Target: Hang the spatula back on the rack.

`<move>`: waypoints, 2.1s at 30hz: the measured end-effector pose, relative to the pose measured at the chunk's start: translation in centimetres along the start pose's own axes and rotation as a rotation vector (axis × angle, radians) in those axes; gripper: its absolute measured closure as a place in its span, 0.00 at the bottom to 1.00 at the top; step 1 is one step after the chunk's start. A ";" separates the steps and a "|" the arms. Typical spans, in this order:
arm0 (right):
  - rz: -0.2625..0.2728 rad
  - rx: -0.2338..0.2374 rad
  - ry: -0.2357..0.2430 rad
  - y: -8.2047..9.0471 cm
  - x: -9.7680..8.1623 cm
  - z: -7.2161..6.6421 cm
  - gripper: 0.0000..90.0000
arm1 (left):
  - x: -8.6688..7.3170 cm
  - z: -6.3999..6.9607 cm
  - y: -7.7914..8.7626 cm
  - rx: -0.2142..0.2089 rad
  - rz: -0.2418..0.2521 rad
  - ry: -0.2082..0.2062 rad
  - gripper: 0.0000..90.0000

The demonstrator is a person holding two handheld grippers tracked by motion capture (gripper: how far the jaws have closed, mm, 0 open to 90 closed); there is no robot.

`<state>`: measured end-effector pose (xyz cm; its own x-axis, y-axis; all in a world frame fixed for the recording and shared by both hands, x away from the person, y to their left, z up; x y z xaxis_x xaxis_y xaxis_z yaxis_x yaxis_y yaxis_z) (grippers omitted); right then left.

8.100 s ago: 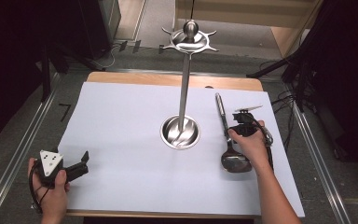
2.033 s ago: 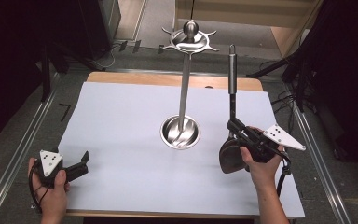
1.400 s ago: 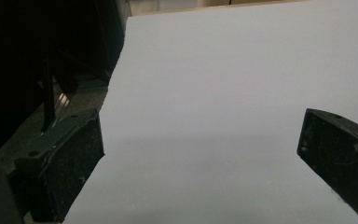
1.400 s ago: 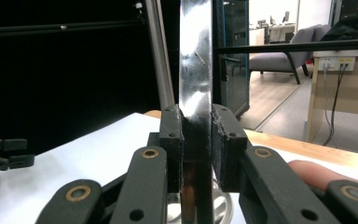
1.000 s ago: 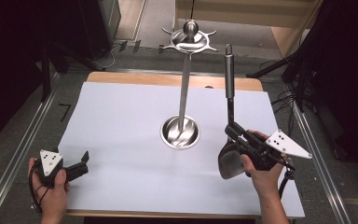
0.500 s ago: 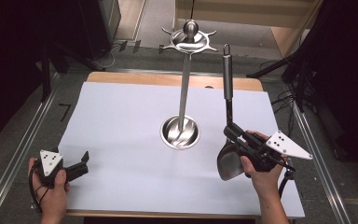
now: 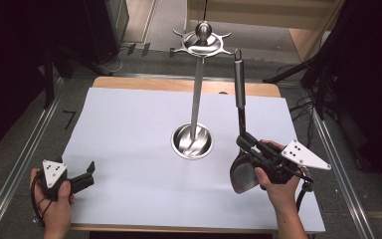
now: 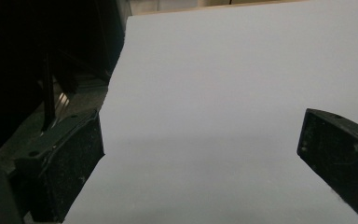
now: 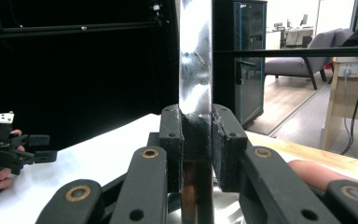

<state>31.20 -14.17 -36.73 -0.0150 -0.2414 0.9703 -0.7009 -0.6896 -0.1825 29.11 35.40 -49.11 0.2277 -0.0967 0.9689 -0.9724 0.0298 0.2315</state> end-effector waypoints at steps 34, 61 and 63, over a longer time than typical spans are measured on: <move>-0.027 0.002 0.001 -0.9 -1.0 0.0 0.86 | 0.0 0.0 0.1 -0.003 0.004 0.002 0.01; -0.056 0.020 -0.001 -4.2 -2.5 0.4 0.87 | 0.2 0.1 0.6 0.006 0.051 -0.012 0.01; -0.057 0.022 -0.002 -4.3 -2.5 0.4 0.87 | 0.2 0.1 0.6 0.004 0.052 -0.010 0.01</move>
<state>34.53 -10.80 -38.45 0.0261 -0.2029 0.9788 -0.6847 -0.7171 -0.1304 28.60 35.32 -48.80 0.1762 -0.1052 0.9787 -0.9831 0.0308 0.1803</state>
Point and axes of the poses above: each handheld gripper's, and its own axes: y roughly backward along the jaws, x roughly out of its top, z roughly to its right, the point moved 7 cm from there along -y, roughly forward along the jaws, and after that the axes turned 11 degrees about z, right-handed, at the moved point
